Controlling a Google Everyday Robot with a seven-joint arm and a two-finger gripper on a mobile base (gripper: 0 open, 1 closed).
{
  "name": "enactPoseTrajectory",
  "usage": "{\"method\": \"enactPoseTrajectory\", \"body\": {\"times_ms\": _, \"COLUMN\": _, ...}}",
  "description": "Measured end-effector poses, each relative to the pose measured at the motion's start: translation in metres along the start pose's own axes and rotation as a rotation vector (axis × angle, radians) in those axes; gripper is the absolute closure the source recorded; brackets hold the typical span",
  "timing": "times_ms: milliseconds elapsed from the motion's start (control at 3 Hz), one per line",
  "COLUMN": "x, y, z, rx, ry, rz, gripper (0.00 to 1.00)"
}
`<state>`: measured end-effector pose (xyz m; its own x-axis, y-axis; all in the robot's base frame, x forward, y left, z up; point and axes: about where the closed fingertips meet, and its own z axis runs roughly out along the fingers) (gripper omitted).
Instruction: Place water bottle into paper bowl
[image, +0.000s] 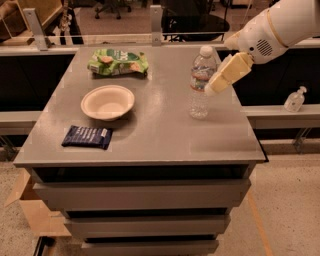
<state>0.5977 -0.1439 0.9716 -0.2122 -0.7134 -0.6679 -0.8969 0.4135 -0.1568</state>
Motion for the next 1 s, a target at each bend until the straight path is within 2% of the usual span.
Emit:
{"method": "enactPoseTrajectory", "body": {"times_ms": 333, "x": -0.001, "y": -0.007, "z": 0.008, "rx": -0.015, "ry": -0.013, "rz": -0.003, "gripper": 0.00}}
{"method": "enactPoseTrajectory", "body": {"times_ms": 1000, "x": -0.010, "y": -0.010, "z": 0.024, "rx": -0.056, "ry": -0.067, "rz": -0.030, "gripper": 0.41}}
